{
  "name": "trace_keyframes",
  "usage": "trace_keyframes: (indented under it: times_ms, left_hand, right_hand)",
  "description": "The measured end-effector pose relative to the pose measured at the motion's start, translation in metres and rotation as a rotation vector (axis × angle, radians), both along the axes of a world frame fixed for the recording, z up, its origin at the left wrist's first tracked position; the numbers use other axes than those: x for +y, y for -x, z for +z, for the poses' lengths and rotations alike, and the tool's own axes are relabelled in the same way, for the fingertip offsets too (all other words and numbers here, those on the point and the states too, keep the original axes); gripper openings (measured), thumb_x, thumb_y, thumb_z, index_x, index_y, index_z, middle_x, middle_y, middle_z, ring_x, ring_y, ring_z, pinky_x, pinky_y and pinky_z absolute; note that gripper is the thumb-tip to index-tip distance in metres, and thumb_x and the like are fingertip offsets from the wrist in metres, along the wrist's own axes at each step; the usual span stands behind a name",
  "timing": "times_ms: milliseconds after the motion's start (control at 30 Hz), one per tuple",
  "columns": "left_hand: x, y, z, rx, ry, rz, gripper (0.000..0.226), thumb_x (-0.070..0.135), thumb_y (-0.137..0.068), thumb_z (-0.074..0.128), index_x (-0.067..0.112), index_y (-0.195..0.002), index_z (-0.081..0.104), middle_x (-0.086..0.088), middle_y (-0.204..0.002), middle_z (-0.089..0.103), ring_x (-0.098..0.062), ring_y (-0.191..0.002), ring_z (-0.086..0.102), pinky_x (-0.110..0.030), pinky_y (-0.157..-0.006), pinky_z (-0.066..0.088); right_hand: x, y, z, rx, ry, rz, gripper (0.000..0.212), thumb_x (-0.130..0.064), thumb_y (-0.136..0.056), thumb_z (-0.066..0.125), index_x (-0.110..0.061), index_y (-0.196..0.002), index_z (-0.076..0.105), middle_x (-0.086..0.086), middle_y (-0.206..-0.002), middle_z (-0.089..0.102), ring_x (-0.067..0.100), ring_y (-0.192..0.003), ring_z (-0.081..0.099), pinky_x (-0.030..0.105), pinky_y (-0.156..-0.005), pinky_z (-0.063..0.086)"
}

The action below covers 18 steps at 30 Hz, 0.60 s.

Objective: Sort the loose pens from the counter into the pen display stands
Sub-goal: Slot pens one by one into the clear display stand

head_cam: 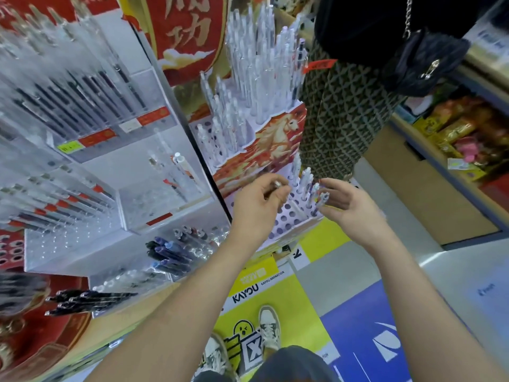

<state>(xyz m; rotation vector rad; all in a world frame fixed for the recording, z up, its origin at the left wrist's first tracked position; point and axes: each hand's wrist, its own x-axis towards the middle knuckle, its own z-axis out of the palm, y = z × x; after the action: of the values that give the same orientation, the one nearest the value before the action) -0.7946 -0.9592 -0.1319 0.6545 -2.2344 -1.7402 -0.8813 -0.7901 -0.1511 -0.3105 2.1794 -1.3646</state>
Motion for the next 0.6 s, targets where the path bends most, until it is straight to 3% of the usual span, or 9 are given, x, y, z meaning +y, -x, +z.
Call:
trace_keyframes:
  times_ms: [67, 133, 233, 367, 467, 533, 600]
  left_hand:
    - [-0.002, 0.004, -0.001, 0.023, 0.146, -0.071, 0.005, 0.019, -0.092, 0.064, 0.016, -0.094, 0.067, -0.004, -0.068, 0.062, -0.021, -0.062, 0.055, -0.039, -0.065, 0.05]
    - [-0.002, 0.007, 0.001, 0.068, 0.345, -0.151, 0.01, 0.021, -0.091, 0.064, 0.013, -0.096, 0.067, -0.002, -0.064, 0.058, -0.013, -0.056, 0.046, -0.024, -0.058, 0.043]
    - [0.001, 0.01, 0.004, 0.135, 0.535, -0.216, 0.013, 0.019, -0.09, 0.065, 0.006, -0.093, 0.067, 0.005, -0.062, 0.052, -0.009, -0.06, 0.041, -0.01, -0.055, 0.032]
    - [0.009, 0.01, -0.006, 0.057, 0.575, -0.385, 0.017, 0.021, -0.091, 0.063, 0.008, -0.1, 0.069, -0.004, -0.082, 0.07, -0.015, -0.073, 0.058, -0.026, -0.068, 0.043]
    - [0.019, 0.011, -0.007, -0.017, 0.529, -0.502, 0.024, 0.022, -0.097, 0.054, 0.008, -0.112, 0.067, -0.008, -0.102, 0.07, -0.022, -0.095, 0.062, -0.032, -0.079, 0.045]
    - [0.022, 0.012, -0.006, -0.038, 0.473, -0.477, 0.025, 0.02, -0.099, 0.051, 0.008, -0.116, 0.065, -0.01, -0.108, 0.068, -0.023, -0.1, 0.06, -0.035, -0.084, 0.045]
    - [0.022, 0.012, -0.008, -0.031, 0.425, -0.343, 0.021, 0.019, -0.095, 0.057, 0.009, -0.112, 0.064, -0.007, -0.1, 0.068, -0.022, -0.093, 0.061, -0.035, -0.081, 0.046]
  right_hand:
    - [0.003, -0.003, -0.001, 0.009, 0.022, -0.029, 0.053, -0.002, -0.089, 0.066, -0.02, -0.137, 0.053, 0.004, -0.125, 0.063, 0.015, -0.113, 0.062, 0.029, -0.093, 0.049]
    - [0.005, -0.007, -0.002, 0.027, 0.033, -0.043, 0.051, -0.002, -0.089, 0.067, -0.02, -0.135, 0.054, 0.004, -0.121, 0.063, 0.011, -0.108, 0.063, 0.023, -0.088, 0.048]
    - [0.007, -0.013, -0.004, 0.029, 0.036, -0.041, 0.049, -0.003, -0.089, 0.067, -0.023, -0.132, 0.056, 0.006, -0.119, 0.065, 0.009, -0.107, 0.063, 0.03, -0.092, 0.049]
    - [0.006, -0.02, -0.007, 0.077, 0.043, -0.044, 0.045, -0.005, -0.088, 0.069, -0.023, -0.128, 0.058, -0.001, -0.113, 0.067, 0.01, -0.106, 0.064, 0.034, -0.095, 0.05]
    - [0.002, -0.026, -0.006, 0.162, 0.048, -0.116, 0.037, -0.007, -0.087, 0.07, -0.028, -0.115, 0.059, -0.011, -0.101, 0.063, 0.008, -0.093, 0.063, 0.024, -0.082, 0.05]
    - [-0.002, -0.031, -0.005, 0.184, 0.08, -0.168, 0.037, -0.005, -0.086, 0.07, -0.033, -0.107, 0.057, -0.012, -0.095, 0.059, 0.007, -0.082, 0.062, 0.018, -0.073, 0.048]
    - [-0.005, -0.034, -0.005, 0.198, 0.11, -0.219, 0.036, -0.005, -0.085, 0.07, -0.032, -0.105, 0.057, -0.009, -0.094, 0.057, 0.008, -0.079, 0.062, 0.015, -0.067, 0.046]
